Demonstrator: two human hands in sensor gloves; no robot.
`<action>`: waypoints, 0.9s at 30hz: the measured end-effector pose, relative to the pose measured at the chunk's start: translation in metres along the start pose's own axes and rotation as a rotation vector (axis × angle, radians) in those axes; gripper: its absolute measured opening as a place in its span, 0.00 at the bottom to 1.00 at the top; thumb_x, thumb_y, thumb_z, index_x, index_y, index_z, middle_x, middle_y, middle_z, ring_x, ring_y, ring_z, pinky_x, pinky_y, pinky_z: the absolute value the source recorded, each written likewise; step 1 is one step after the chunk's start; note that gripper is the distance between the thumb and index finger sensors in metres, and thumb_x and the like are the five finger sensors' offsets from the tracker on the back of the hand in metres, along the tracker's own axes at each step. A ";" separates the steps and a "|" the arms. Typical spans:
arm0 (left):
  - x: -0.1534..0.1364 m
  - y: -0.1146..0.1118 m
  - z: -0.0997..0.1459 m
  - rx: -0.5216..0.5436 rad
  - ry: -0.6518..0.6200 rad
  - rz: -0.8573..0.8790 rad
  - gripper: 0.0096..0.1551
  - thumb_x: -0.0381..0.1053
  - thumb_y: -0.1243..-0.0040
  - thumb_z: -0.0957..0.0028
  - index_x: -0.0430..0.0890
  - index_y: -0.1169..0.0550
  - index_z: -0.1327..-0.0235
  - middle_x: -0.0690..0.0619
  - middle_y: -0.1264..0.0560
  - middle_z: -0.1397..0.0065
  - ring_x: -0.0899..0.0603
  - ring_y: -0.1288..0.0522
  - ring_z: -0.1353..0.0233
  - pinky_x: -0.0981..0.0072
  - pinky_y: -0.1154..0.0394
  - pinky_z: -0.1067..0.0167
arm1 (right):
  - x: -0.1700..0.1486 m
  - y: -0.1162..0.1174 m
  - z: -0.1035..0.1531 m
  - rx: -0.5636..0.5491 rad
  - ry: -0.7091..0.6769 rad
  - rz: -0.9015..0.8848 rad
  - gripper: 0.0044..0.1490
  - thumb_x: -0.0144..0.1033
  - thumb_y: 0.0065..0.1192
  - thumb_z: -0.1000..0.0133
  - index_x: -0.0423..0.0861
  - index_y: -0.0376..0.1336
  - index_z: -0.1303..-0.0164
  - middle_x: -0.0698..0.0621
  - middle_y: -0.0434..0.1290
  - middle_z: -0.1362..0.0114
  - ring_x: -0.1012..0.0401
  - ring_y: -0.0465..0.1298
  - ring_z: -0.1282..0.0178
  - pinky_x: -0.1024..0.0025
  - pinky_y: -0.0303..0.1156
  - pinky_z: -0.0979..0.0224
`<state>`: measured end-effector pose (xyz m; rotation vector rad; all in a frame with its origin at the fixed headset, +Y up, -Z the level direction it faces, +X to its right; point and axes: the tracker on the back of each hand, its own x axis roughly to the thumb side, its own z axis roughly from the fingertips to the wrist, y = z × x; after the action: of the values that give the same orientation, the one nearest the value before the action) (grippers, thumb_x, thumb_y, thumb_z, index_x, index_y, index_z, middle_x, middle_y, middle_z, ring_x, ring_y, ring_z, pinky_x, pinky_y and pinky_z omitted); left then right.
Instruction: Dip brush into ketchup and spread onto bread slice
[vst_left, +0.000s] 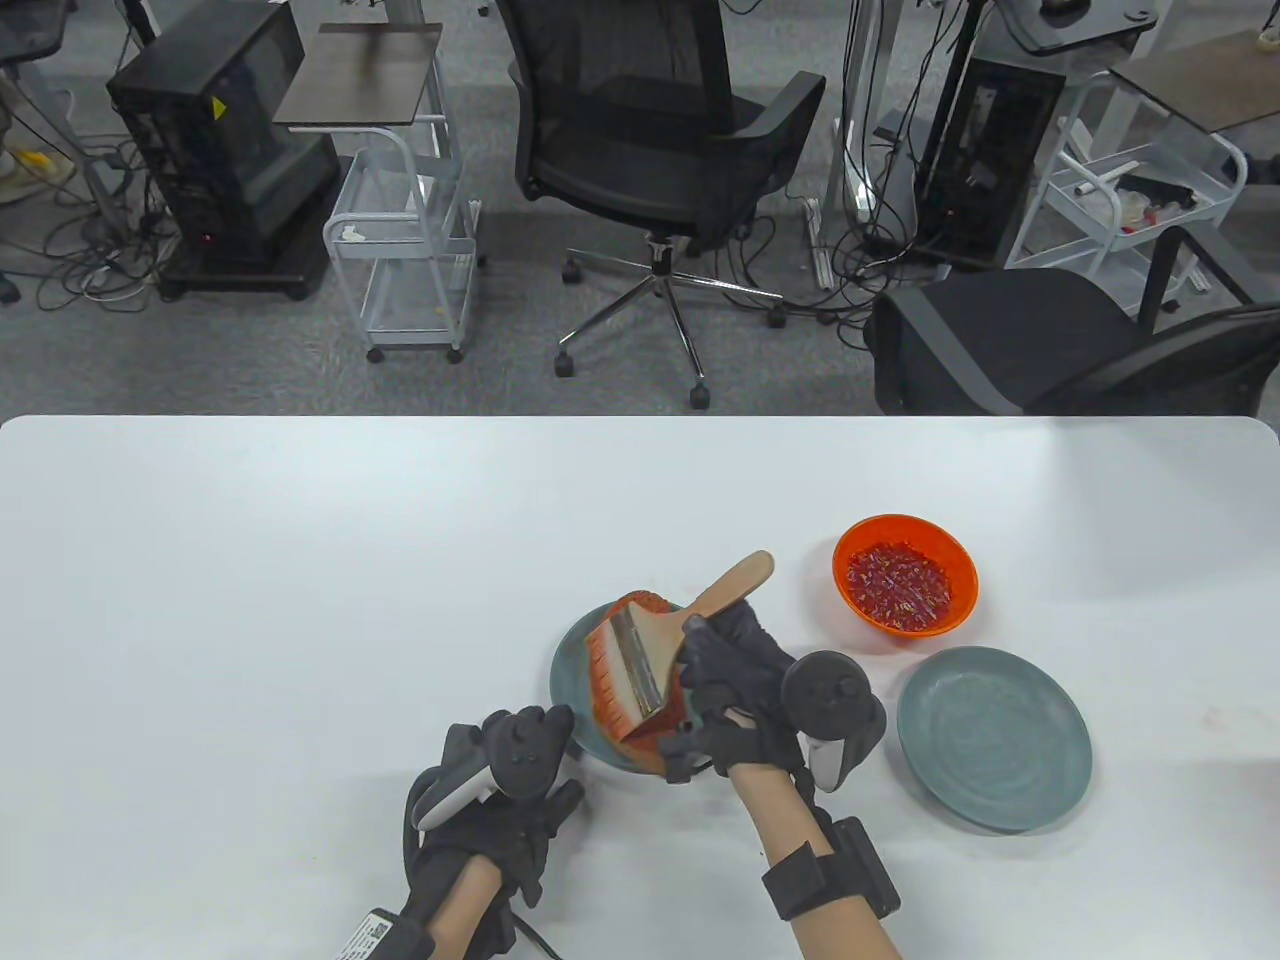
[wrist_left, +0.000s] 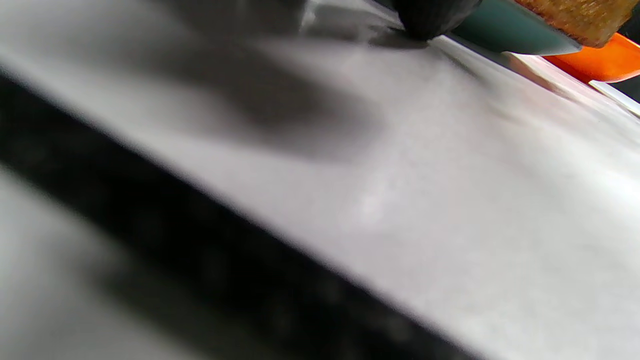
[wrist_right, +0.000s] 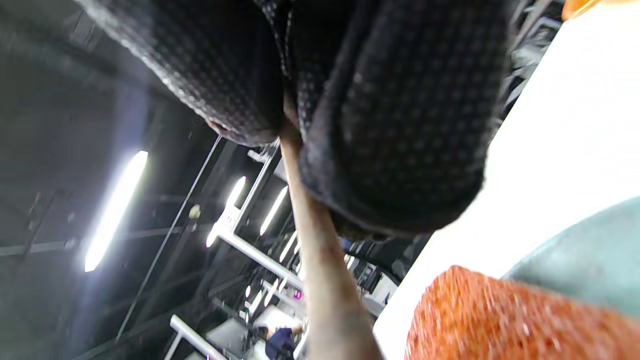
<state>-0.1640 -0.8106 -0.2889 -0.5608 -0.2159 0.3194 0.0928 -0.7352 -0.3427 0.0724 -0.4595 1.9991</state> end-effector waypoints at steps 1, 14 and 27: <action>0.000 0.000 0.000 0.000 0.000 0.001 0.42 0.61 0.60 0.30 0.56 0.69 0.22 0.46 0.67 0.15 0.32 0.72 0.19 0.35 0.67 0.31 | 0.003 0.000 -0.001 0.002 -0.031 0.049 0.33 0.30 0.74 0.45 0.26 0.67 0.36 0.29 0.79 0.48 0.47 0.90 0.61 0.70 0.91 0.66; 0.000 0.000 0.000 -0.003 -0.001 0.002 0.42 0.61 0.60 0.30 0.56 0.69 0.22 0.46 0.67 0.15 0.32 0.72 0.19 0.35 0.67 0.31 | -0.002 -0.030 -0.012 -0.107 0.012 -0.010 0.33 0.31 0.74 0.45 0.25 0.67 0.36 0.28 0.79 0.49 0.48 0.91 0.63 0.72 0.91 0.68; 0.000 0.000 -0.001 -0.002 -0.002 0.003 0.42 0.60 0.59 0.30 0.55 0.68 0.22 0.45 0.67 0.15 0.31 0.72 0.19 0.34 0.67 0.31 | 0.008 -0.045 -0.014 -0.177 -0.163 0.260 0.33 0.32 0.74 0.44 0.26 0.67 0.36 0.30 0.79 0.48 0.48 0.91 0.62 0.71 0.91 0.67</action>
<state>-0.1640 -0.8109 -0.2897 -0.5631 -0.2171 0.3224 0.1306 -0.7061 -0.3405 0.0683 -0.7830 2.2056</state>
